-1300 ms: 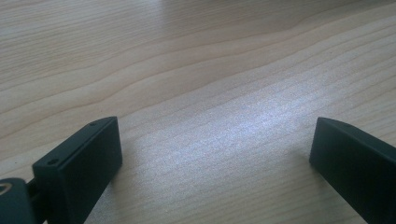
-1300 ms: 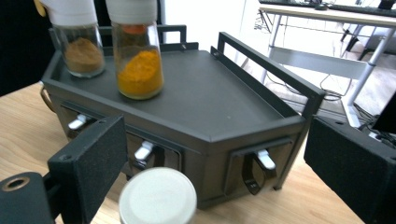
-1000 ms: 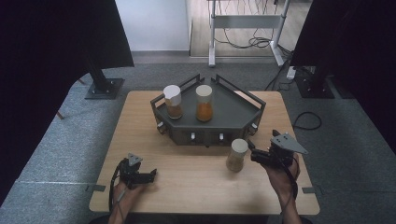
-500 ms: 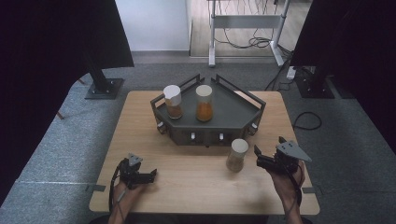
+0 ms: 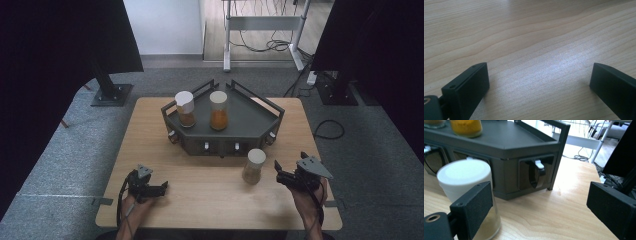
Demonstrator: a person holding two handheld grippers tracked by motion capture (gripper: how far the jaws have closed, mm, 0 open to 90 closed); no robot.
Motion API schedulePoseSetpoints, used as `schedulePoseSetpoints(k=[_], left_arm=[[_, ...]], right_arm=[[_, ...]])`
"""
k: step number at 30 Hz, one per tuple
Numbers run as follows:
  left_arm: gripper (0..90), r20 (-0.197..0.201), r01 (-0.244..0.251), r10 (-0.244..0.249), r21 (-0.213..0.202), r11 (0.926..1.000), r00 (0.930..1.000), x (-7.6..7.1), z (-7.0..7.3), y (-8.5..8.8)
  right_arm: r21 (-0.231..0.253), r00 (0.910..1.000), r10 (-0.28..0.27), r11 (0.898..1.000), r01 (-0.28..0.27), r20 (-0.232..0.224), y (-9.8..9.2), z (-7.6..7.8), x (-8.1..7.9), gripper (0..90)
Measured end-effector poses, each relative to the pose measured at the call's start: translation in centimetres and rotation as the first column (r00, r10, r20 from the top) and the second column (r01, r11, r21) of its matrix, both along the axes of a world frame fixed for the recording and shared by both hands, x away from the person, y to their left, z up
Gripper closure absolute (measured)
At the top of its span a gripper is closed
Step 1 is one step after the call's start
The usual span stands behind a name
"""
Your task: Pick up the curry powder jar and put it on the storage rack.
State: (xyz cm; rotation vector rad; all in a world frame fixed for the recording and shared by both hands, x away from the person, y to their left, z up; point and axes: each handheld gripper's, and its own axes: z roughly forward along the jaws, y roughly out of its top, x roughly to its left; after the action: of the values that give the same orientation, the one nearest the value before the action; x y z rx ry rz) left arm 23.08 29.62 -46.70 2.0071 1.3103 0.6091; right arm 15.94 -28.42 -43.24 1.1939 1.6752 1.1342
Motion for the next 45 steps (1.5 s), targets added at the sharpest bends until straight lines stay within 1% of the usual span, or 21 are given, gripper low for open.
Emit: schedulePoseSetpoints(k=[6,18,28,39,43,45], left_arm=[[2.2,0.0,-0.001,0.001,0.0,1.0,1.0,0.0,0.0,0.0],[2.2,0.0,-0.003,0.003,0.0,1.0,1.0,-0.1,0.0,-0.1],[2.2,0.001,-0.004,0.004,0.0,1.0,1.0,-0.1,0.0,-0.1],[2.2,0.001,-0.004,0.004,-0.001,1.0,1.0,-0.1,0.0,-0.1],[2.2,0.001,-0.005,0.005,0.0,1.0,1.0,-0.1,0.0,-0.1],[2.2,0.001,-0.005,0.005,0.0,1.0,1.0,-0.1,0.0,-0.1]], right_arm=[[0.01,0.9999,-0.012,1.0,0.012,-0.006,-0.3,-1.1,-0.2,5.8],[0.0,0.999,-0.028,1.0,0.028,-0.036,-0.5,-2.8,-0.3,5.7],[0.002,0.9961,-0.042,0.999,0.042,-0.078,-0.6,-4.1,-0.3,5.7],[0.011,0.9919,-0.054,0.998,0.055,-0.115,-0.9,-5.0,-0.1,5.7],[0.012,0.9881,-0.06,0.998,0.062,-0.142,-1.0,-5.4,0.0,5.7],[0.01,0.9848,-0.062,0.998,0.064,-0.162,-1.0,-5.4,0.2,5.4]])
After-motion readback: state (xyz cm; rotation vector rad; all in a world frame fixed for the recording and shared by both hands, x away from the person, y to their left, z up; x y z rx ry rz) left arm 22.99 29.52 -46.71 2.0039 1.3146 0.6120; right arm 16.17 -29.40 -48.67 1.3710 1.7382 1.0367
